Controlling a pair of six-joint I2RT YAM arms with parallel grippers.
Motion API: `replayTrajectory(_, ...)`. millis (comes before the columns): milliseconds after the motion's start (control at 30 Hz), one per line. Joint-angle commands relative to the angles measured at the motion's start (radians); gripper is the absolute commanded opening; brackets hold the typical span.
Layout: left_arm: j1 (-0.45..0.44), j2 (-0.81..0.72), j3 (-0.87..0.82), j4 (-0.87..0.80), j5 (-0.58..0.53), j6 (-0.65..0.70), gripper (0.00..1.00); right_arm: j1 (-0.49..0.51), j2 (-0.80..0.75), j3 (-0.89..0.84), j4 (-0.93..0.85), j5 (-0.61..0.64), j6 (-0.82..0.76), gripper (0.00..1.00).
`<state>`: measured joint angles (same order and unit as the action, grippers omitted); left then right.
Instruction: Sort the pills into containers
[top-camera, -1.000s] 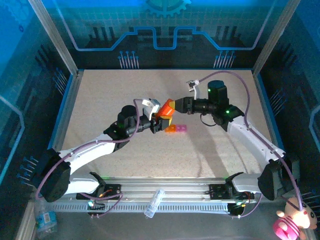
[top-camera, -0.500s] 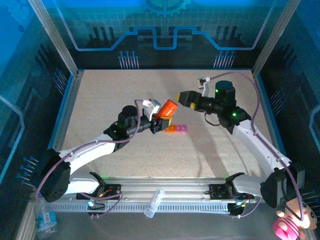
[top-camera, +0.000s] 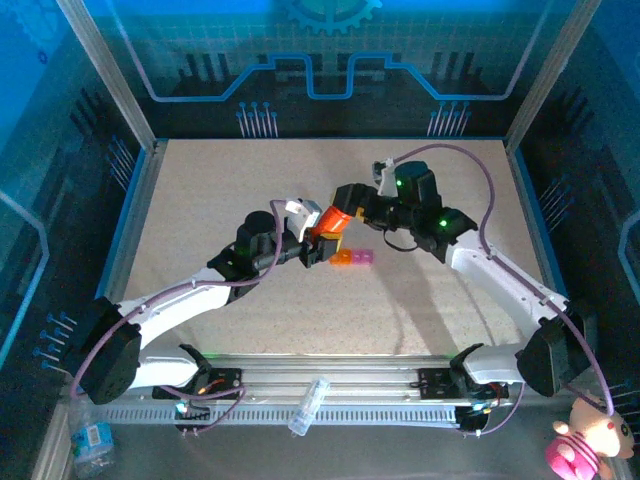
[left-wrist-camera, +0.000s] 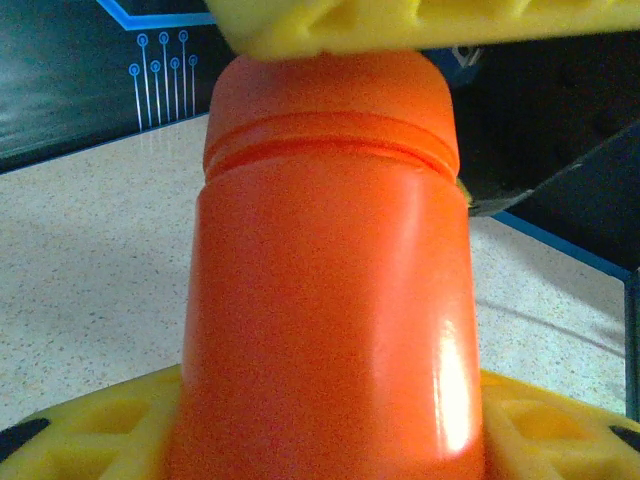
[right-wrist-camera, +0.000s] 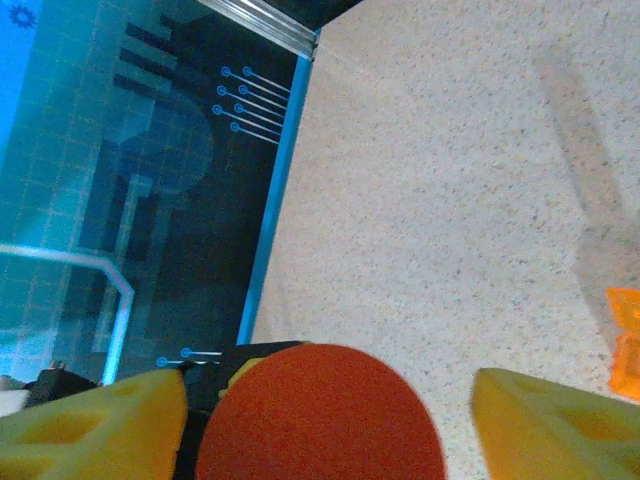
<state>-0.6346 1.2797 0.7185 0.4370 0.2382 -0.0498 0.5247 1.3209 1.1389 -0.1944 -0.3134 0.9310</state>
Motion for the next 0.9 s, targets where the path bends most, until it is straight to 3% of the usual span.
replayTrajectory(0, 0.001, -0.029, 0.015, 0.024, -0.014, 0.013, 0.00, 0.014, -0.009, -0.001, 0.009, 0.008, 0.003, 0.63)
replayTrajectory(100, 0.002, -0.029, 0.013, 0.030, -0.011, 0.007, 0.00, 0.009, -0.027, -0.026, 0.020, 0.007, -0.021, 0.49)
replayTrajectory(233, 0.002, -0.034, 0.012, 0.043, 0.001, -0.014, 0.00, -0.028, -0.048, -0.088, 0.141, -0.083, -0.062, 0.44)
replayTrajectory(400, 0.002, -0.053, 0.014, 0.065, 0.075, -0.069, 0.00, -0.112, -0.026, -0.125, 0.321, -0.416, -0.329, 0.49)
replayTrajectory(533, 0.003, -0.065, 0.022, 0.074, 0.134, -0.114, 0.00, -0.147, 0.005, -0.110, 0.276, -0.586, -0.446, 0.56)
replayTrajectory(667, 0.003, -0.064, 0.031, 0.054, 0.123, -0.107, 0.00, -0.157, -0.006, -0.121, 0.310, -0.536, -0.354, 0.74)
replayTrajectory(733, 0.003, -0.063, 0.033, 0.037, 0.093, -0.085, 0.00, -0.175, -0.036, -0.136, 0.343, -0.446, -0.241, 0.82)
replayTrajectory(867, 0.003, -0.062, 0.033, 0.007, 0.017, -0.033, 0.00, -0.184, -0.112, -0.186, 0.371, -0.230, -0.017, 0.87)
